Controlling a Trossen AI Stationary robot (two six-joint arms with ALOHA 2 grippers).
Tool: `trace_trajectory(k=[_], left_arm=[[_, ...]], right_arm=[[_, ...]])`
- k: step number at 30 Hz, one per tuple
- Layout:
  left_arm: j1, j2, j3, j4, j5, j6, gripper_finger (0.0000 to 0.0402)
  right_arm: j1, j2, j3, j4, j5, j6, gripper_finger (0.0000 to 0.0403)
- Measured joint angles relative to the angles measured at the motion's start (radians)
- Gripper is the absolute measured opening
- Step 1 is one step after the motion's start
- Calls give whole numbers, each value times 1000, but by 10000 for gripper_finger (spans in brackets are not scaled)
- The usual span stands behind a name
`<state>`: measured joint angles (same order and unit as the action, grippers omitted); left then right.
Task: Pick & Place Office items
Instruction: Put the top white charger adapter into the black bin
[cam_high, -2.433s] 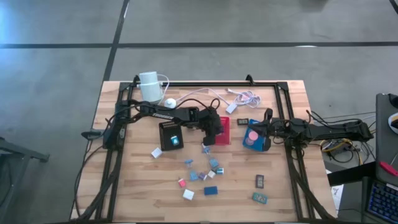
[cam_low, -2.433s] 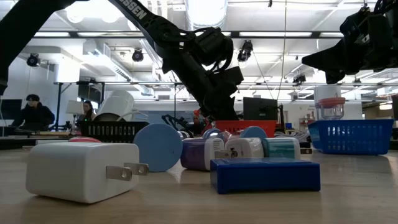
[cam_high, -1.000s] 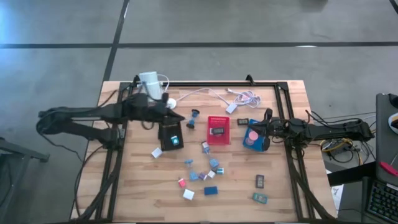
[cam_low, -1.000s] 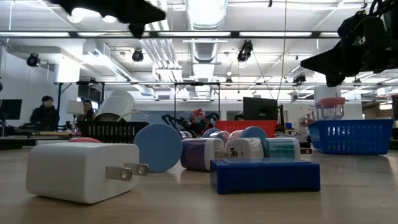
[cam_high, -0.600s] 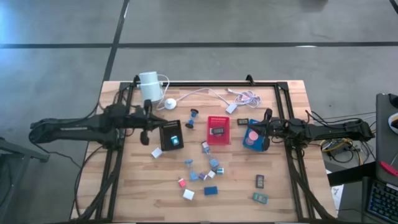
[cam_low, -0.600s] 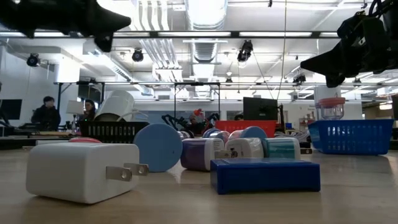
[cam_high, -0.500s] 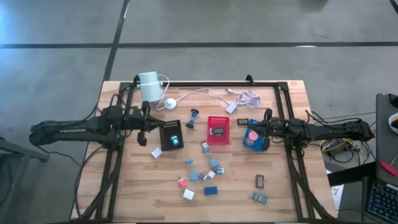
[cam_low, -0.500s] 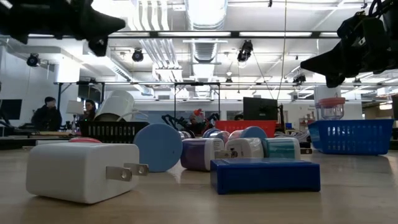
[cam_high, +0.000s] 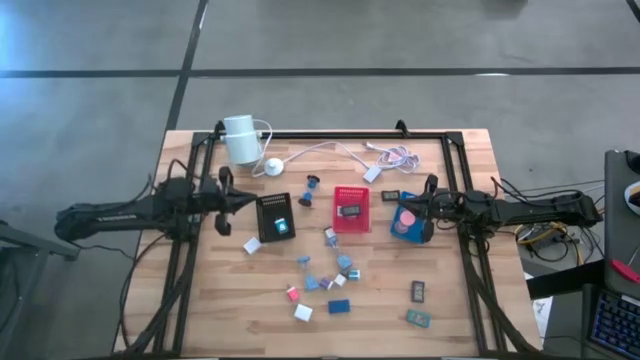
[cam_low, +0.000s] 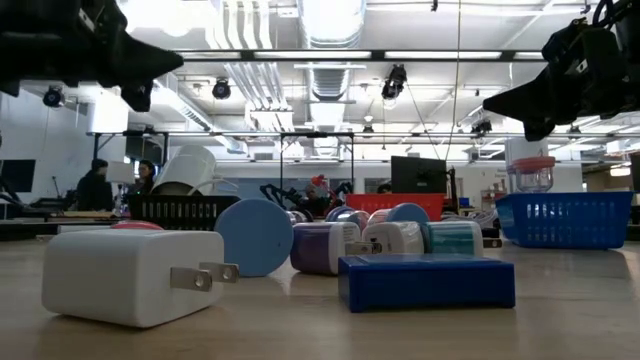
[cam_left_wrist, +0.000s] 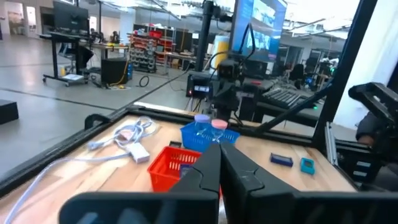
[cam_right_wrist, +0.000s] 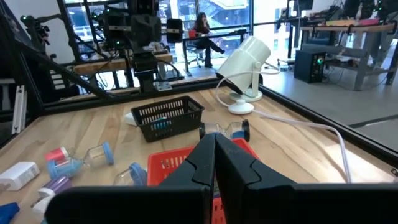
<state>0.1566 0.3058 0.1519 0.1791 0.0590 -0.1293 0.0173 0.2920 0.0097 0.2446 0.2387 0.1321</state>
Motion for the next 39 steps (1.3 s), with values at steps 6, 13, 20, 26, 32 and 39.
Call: trace_trajectory(k=[6,13,20,26,32,39], left_arm=[[0,-23,-51,16,-4,18,3],[0,-26,-118,83,-8,10,6],[0,-26,-126,98,-27,46,4],[0,-23,-146,62,-31,55,7],[1,-21,-146,68,-45,87,3],[1,-15,-146,65,-45,63,15]], right_arm=[[0,0,0,0,0,-1,8],[0,0,0,22,30,-12,8],[0,4,0,25,34,-10,8],[0,6,0,25,34,-5,8],[-1,7,0,28,81,-31,8],[0,23,0,27,92,19,8]])
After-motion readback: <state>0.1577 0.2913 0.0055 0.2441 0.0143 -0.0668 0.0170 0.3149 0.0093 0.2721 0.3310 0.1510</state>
